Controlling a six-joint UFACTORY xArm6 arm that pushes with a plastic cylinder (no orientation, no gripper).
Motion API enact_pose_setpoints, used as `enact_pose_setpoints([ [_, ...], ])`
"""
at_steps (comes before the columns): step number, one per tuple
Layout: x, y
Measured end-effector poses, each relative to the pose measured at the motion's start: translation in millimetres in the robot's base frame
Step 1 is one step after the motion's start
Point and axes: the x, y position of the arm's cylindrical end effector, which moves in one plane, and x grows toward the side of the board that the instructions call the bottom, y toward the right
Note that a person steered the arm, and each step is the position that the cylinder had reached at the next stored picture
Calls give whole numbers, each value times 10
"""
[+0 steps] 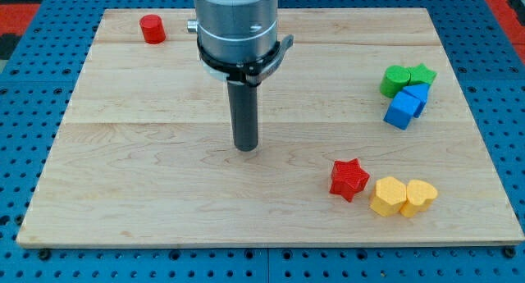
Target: Drag red star towards the top of the board
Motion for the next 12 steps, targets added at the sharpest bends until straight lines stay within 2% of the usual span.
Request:
enact_pose_setpoints([
  [1, 693, 0],
  [2, 965, 8],
  [3, 1175, 328],
  [5, 947, 1121],
  [7, 932, 1115],
  [8, 705, 1106],
  [9, 215, 1064],
  [11, 342, 1055],
  [12, 910, 940],
])
